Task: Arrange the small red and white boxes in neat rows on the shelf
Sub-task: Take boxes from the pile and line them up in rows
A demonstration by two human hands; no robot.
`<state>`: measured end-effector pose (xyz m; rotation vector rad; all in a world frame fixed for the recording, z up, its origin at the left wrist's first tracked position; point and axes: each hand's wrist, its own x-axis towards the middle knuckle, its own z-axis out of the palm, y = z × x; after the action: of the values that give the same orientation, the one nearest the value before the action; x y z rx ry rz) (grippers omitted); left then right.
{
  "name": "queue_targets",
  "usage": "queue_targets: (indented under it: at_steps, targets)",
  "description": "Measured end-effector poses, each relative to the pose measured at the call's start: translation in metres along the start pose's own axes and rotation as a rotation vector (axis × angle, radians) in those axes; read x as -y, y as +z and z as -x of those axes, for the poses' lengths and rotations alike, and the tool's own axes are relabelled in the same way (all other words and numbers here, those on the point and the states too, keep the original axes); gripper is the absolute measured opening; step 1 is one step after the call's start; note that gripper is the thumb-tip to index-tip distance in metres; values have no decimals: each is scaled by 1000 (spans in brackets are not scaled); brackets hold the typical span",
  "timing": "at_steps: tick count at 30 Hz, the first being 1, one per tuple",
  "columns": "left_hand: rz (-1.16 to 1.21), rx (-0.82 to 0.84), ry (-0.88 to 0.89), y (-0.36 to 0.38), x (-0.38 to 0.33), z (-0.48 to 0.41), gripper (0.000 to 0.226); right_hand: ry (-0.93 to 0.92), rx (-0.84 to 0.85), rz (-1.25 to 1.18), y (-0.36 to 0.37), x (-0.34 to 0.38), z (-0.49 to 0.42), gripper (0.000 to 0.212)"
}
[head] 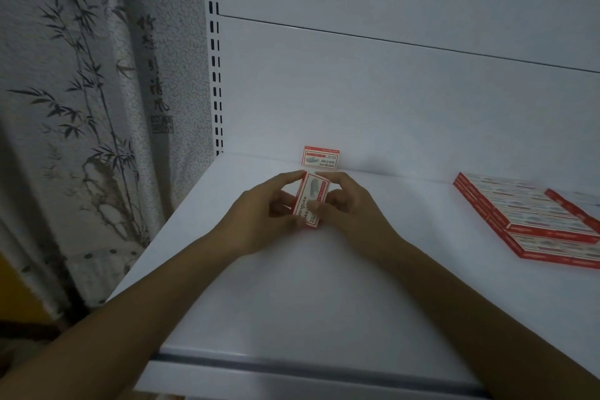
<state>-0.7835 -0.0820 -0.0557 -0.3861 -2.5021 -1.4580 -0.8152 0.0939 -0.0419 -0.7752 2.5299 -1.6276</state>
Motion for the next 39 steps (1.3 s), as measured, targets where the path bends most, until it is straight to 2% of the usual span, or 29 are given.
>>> queue_targets:
  at_steps: [3,6,11,17,22,25,27,31,35,37,39]
  targets:
    - [95,-16,-12,-3,-3,5,45,77,25,-41,-3,9,4,33]
    - [222,-41,52,0,-20,10,17,232,21,-293,-18,21,14,31]
    - [287,-76,156,22,-60,3,23,350,7,-622,-42,24,46,19]
    - [338,-68,145,74,-95,-19,23,364,-148,-746,-85,9,73,18]
    - [247,42,204,130,-118,-40,23,348,-275,-719,-137,-10,97,20]
    - [154,122,272,167,-131,-54,37,333,-346,-685,-174,-21,112,21]
    - [123,123,314,191,-140,-65,43,317,-356,-599,-199,-30,121,26]
    - [160,154,322,233,-153,-85,42,226,-389,-374,-246,-49,139,53]
    - [53,151,355,260,-158,-96,46,203,-343,-321,-280,-64,151,50]
    - [-120,71,439,266,-154,-99,50,196,-318,-183,-294,-73,149,47]
    - [-246,11,502,269,-148,-103,53,157,-302,116,-306,-82,143,45]
